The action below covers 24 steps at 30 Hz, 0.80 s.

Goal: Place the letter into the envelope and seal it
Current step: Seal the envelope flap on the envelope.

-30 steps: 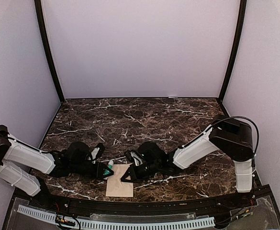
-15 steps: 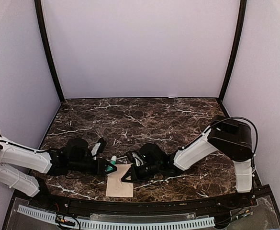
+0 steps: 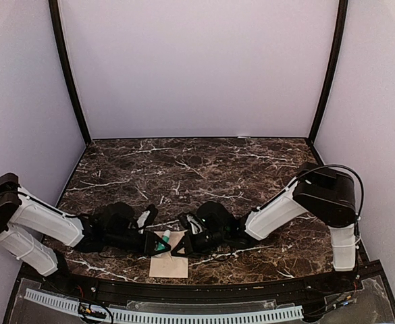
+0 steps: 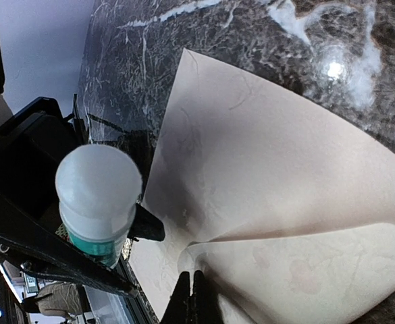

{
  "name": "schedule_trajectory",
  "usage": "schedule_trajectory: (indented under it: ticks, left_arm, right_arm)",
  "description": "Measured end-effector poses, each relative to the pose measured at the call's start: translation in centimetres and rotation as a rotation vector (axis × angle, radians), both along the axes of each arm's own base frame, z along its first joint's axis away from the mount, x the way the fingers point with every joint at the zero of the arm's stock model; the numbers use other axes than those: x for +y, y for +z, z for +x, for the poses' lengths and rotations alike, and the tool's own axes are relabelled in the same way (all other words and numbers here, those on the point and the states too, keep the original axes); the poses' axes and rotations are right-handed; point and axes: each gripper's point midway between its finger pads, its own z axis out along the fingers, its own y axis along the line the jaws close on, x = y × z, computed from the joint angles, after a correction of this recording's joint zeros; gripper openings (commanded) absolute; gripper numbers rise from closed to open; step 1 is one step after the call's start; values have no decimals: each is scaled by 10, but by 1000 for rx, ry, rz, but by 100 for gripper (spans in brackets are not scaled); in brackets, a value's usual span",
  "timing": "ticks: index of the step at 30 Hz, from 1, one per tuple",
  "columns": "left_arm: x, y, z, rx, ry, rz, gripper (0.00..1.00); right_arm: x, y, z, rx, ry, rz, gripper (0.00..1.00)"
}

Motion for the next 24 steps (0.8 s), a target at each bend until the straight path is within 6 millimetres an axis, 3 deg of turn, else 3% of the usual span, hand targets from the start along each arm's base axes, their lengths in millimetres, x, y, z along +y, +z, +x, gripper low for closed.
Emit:
schedule_trajectory:
  ticks: [6, 15, 24]
  left_arm:
    - [-1, -4, 0, 15, 5, -2, 0]
    - [-11, 6, -2, 5, -15, -60, 0]
    - [-10, -11, -5, 53, -7, -30, 0]
  right_arm:
    - [0, 0, 1, 1, -4, -1, 0]
    - [0, 0, 1, 6, -8, -1, 0]
    - [0, 0, 1, 7, -9, -2, 0]
